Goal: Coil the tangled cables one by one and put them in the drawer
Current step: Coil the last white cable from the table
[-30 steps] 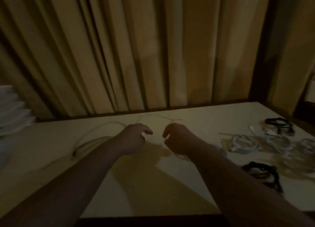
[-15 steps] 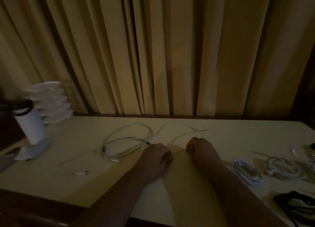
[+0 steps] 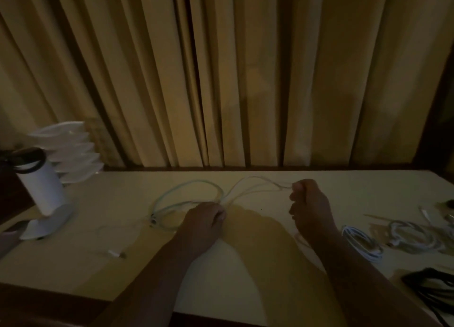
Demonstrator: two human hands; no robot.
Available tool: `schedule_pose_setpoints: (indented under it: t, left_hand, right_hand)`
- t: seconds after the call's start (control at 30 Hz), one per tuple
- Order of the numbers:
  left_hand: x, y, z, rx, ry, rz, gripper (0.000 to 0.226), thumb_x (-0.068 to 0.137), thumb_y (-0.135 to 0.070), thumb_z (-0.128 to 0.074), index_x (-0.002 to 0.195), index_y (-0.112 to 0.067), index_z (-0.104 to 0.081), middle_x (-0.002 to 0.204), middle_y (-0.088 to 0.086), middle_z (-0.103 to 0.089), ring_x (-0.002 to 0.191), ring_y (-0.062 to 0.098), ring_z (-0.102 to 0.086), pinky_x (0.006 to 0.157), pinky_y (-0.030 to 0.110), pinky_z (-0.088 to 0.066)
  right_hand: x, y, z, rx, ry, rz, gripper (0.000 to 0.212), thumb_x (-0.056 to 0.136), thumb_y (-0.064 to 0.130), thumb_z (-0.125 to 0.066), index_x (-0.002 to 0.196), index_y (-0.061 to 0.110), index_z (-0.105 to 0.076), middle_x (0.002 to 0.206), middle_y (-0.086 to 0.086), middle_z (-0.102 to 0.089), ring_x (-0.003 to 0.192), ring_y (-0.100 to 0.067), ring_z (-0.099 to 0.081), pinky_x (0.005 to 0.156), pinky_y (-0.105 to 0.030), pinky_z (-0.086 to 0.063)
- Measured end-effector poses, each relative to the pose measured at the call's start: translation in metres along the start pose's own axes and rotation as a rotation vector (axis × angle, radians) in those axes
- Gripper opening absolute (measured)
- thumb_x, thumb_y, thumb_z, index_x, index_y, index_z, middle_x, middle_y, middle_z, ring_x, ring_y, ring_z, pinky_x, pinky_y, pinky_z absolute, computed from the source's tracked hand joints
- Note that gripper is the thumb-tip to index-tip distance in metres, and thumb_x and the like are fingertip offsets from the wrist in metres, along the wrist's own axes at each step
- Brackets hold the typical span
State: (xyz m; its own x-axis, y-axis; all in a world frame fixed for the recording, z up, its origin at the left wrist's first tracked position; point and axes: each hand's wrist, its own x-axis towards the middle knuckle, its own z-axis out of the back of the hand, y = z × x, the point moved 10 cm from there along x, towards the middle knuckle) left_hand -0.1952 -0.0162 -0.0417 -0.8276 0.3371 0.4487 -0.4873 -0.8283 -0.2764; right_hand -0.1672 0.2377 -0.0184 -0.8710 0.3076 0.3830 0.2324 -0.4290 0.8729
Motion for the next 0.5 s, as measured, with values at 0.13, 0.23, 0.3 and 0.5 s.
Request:
schedule_pose_setpoints:
  t: [0.13,0.23,0.3,0.5]
  left_hand:
    - [0.002,0.023,0.02,-0.057,-0.009,0.069,0.036,0.098,-0.043,-0.046,0.07,-0.023,-0.058,0.066,-0.006,-0.057,0.061,0.008,-0.052,0.059,0.032,-0.039]
    - [0.013,0.029,0.042,-0.221,-0.06,0.222,0.03,0.102,-0.027,-0.052,0.075,-0.024,-0.064,0.068,-0.01,-0.059,0.061,0.005,-0.054,0.057,0.028,-0.042]
    - [0.024,0.036,0.053,-0.553,-0.129,0.399,0.028,0.102,-0.02,-0.05,0.08,-0.017,-0.067,0.063,-0.004,-0.054,0.055,0.012,-0.049,0.054,0.028,-0.037]
    - [0.071,0.008,0.071,-1.289,-0.071,0.555,0.027,0.1,-0.011,-0.036,0.088,-0.007,-0.06,0.051,-0.003,-0.036,0.046,0.012,-0.028,0.049,0.027,-0.022]
  right_hand:
    - [0.008,-0.013,0.022,0.103,-0.103,-0.092,0.02,0.107,0.027,-0.043,0.111,0.013,-0.057,0.094,-0.007,-0.064,0.074,-0.022,-0.063,0.058,-0.032,-0.051]
    - [0.005,-0.014,0.015,0.186,-0.088,-0.126,0.021,0.105,0.023,-0.05,0.122,0.012,-0.052,0.098,-0.009,-0.067,0.073,-0.022,-0.067,0.062,-0.036,-0.059]
    - [0.0,-0.009,0.004,0.315,-0.072,-0.163,0.032,0.103,0.019,-0.055,0.132,0.015,-0.041,0.099,-0.008,-0.068,0.076,-0.023,-0.069,0.066,-0.04,-0.061]
    - [-0.017,0.042,-0.064,0.416,0.229,-0.164,0.049,0.099,0.011,-0.061,0.142,0.013,-0.038,0.11,-0.011,-0.067,0.085,-0.029,-0.072,0.07,-0.042,-0.061]
